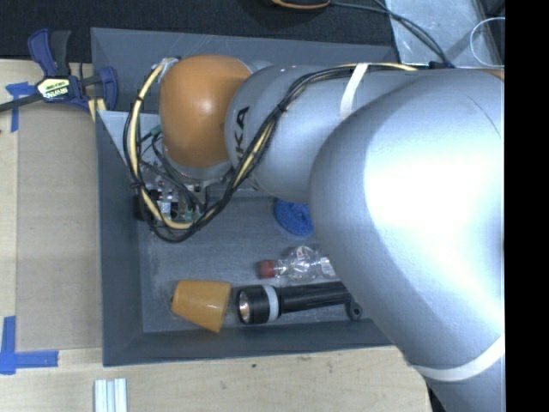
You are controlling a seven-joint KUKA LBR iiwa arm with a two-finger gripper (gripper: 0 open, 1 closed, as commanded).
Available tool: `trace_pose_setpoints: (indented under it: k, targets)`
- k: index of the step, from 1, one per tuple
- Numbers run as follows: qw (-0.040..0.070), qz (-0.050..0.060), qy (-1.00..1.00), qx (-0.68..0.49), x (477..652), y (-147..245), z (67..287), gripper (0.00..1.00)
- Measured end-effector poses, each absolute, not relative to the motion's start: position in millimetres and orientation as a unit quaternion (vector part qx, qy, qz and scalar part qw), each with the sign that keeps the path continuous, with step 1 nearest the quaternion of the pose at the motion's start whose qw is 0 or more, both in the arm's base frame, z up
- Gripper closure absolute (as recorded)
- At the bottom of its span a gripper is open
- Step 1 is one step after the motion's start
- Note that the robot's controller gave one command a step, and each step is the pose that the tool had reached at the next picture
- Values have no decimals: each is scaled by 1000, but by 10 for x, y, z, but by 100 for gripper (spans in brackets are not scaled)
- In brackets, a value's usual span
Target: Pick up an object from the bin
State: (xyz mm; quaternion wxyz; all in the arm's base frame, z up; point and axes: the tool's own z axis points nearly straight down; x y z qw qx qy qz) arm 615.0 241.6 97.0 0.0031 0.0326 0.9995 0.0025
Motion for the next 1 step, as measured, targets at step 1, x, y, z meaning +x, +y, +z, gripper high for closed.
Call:
trace_pose_setpoints:
  k: [1]
  targets:
    - [1, 2, 999, 33, 6139, 2411, 1121, 100]
